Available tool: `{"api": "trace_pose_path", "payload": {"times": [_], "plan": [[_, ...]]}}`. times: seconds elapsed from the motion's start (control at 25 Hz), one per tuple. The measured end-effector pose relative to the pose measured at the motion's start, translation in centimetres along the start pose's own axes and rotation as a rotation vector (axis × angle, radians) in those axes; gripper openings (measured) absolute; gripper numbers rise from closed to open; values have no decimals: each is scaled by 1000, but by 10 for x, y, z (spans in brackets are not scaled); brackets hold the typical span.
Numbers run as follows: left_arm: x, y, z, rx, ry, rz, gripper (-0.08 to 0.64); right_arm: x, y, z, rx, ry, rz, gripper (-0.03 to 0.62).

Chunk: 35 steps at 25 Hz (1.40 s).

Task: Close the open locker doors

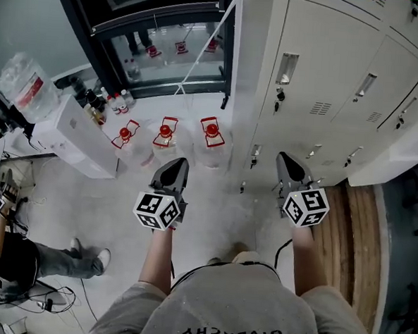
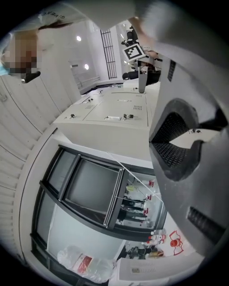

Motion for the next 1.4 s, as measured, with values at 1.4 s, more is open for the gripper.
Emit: {"api": "trace_pose_path", "payload": {"times": [1.4], "plan": [[38, 18, 6, -58, 88, -59, -3, 72, 36, -62, -17, 104, -12, 0]]}}
Point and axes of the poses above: the fingertips, and each gripper's own axes: x backward along the fingers, z to its right, y out of its underside, the point moved 4 cm from there along x, backward along the fingers, and after that the axes turned 13 degrees about -y, right-handed, at the moved point
